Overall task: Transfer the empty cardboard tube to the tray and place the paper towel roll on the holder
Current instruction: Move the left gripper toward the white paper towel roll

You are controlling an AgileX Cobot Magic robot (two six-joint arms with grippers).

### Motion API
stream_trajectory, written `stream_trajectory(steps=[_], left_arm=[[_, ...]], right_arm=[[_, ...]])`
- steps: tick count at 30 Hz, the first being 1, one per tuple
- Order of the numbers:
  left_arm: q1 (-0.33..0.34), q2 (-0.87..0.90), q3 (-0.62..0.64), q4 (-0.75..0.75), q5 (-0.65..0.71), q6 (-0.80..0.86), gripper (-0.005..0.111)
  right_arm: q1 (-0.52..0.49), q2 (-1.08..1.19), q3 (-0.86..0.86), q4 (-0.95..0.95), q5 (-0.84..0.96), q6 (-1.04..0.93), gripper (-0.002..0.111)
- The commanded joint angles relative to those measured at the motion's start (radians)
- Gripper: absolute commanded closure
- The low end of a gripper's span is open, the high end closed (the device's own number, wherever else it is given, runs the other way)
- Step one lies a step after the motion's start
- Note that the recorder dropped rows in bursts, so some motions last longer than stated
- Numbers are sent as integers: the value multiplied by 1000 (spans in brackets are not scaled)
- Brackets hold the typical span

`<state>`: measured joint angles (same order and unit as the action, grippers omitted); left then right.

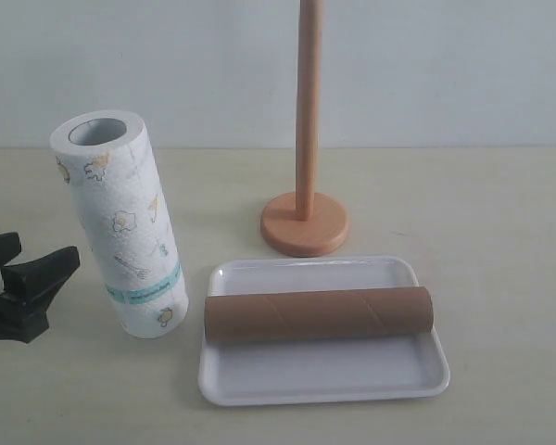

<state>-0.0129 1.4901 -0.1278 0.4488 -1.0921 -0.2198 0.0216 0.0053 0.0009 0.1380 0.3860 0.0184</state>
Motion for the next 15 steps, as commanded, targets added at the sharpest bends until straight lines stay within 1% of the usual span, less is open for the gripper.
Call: stream_trajectory(steps=[1,3,7,12,15], left_arm=[[3,4,-14,6,-8,-26,22],[3,4,-16,13,-6,-67,20],[3,4,-16,90,32,-41,19],[3,4,-26,250,-33,-34,19],[3,4,-42,270,-27,-34,19]], right_arm=[[-2,-5,-1,-10,1,1,108],[-2,-5,-1,-10,1,1,108],[-2,-5,-1,-10,1,1,108],[-2,-5,-1,-10,1,1,108],[-2,-5,-1,-10,-1,1,108]])
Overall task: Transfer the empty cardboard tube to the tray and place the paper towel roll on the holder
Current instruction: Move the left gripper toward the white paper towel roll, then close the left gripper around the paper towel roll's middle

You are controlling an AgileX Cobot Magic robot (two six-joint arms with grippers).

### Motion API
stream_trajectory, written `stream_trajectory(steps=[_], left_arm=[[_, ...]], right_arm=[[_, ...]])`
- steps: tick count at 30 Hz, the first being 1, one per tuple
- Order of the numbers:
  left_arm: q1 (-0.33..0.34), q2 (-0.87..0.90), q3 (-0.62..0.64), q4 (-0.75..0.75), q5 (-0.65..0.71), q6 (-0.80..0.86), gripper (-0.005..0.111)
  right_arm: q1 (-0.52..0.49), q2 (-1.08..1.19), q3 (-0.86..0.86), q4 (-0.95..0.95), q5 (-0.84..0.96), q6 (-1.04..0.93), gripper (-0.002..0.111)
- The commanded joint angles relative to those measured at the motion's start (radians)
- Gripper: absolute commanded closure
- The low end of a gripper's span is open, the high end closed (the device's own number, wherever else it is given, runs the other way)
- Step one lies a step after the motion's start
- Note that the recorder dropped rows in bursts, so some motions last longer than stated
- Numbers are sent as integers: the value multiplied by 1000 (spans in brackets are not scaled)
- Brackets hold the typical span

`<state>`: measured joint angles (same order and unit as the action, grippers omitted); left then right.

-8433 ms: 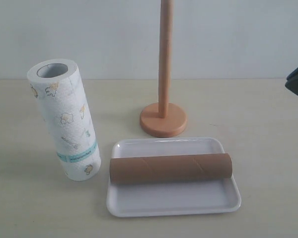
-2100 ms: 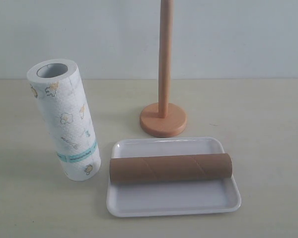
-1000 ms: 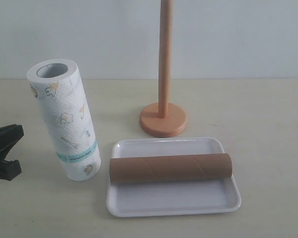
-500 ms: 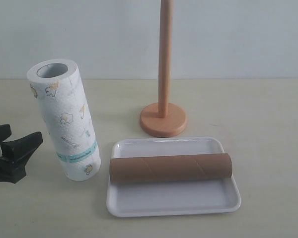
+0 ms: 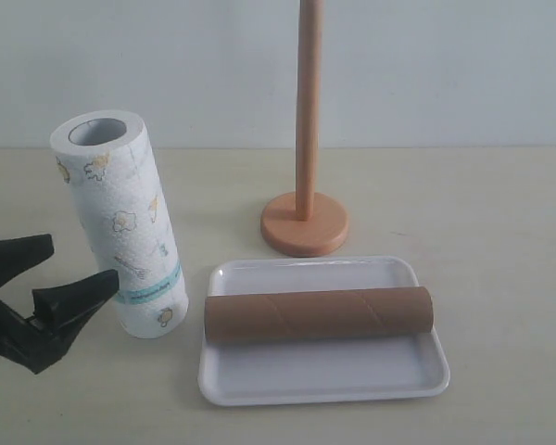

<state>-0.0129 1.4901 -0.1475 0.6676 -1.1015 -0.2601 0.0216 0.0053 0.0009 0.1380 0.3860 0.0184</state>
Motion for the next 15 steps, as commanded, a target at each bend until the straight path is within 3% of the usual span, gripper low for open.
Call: stream_trajectory(steps=[1,15], left_arm=[[3,6,-31,46,-8,6,19],[3,167,-127,32,-22,37,19]], right_arm=[[-2,-5,-1,-10,-6,1,108],[-2,-5,-1,-10,-11,1,108]])
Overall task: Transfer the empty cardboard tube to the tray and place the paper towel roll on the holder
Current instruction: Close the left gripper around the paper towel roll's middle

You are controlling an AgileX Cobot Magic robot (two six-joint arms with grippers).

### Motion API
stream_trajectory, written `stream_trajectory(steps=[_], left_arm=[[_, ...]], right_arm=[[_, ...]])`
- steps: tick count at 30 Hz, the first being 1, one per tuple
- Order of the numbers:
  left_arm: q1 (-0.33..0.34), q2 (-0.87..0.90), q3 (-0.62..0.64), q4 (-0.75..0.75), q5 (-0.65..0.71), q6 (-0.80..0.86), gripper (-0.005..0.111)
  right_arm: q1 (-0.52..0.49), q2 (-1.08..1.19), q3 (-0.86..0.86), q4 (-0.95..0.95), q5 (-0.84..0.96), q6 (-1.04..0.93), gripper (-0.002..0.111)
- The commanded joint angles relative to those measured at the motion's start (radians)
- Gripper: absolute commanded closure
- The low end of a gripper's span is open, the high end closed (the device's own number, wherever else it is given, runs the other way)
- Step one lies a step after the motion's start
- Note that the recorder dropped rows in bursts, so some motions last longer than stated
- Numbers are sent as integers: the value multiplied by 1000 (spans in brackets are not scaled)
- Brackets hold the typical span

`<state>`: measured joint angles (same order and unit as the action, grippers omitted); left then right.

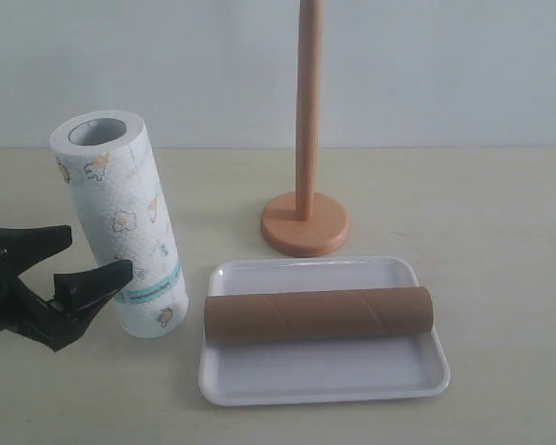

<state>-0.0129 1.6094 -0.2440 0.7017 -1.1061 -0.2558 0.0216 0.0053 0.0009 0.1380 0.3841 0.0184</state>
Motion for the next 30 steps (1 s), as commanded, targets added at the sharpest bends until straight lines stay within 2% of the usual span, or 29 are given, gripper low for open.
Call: stream_trajectory(steps=[1,7,30], left_arm=[[3,57,-36,-2,-29,40,19],[3,121,-72,64,-115,37,19],[1,271,-240,65,-115,26,19]], right_arm=[[-2,-5,-1,-10,-9,1,108],[-2,-5,-1,-10,-9,1,108],[-2,-5,-1,-10,-9,1,108]])
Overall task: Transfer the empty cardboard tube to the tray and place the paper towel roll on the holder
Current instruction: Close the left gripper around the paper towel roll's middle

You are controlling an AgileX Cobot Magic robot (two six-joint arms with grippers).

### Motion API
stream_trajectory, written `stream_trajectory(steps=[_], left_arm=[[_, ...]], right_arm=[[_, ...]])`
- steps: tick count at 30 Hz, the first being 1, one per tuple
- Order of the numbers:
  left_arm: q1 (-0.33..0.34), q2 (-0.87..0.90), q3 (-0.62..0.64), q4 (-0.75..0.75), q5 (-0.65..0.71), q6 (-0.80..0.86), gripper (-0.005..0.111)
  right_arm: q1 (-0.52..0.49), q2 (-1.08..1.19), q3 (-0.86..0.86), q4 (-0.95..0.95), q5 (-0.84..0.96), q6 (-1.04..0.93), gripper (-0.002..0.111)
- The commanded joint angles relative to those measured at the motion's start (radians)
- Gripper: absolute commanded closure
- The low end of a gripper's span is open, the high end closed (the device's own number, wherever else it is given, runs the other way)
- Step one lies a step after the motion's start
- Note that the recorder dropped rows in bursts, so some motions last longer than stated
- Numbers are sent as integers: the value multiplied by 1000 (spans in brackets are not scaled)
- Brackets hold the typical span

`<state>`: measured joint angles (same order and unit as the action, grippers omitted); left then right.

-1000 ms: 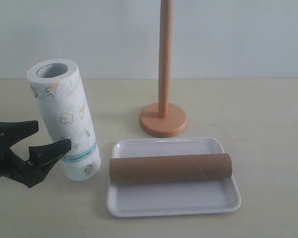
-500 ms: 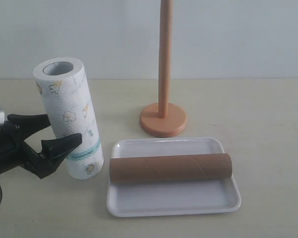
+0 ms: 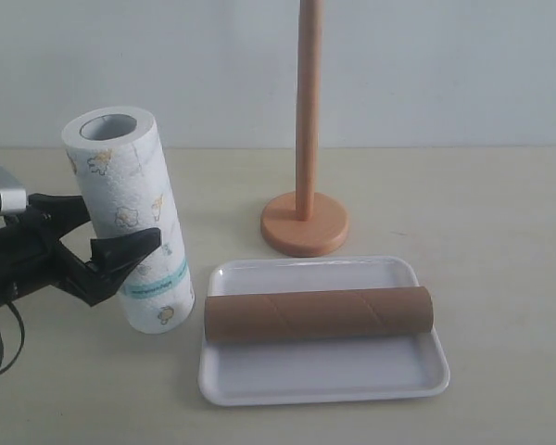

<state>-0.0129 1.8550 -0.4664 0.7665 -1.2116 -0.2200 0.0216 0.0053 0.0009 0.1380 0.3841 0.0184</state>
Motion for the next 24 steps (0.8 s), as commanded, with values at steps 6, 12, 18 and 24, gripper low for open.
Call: stream_trajectory(steps=[6,12,18,24], left_arm=[[1,58,-37,38,-9,-14,19],[1,60,-47,38,-9,-36,19],[1,62,-62,34,-9,-54,19],[1,77,-96,38,-9,-64,21]], right_arm=[[-2,-5,-1,-10,-9,1,108],[-2,-5,-1,-10,-9,3,108],[-2,-5,-1,-10,-9,3,108],[-2,-5,-1,-10,-9,3,108]])
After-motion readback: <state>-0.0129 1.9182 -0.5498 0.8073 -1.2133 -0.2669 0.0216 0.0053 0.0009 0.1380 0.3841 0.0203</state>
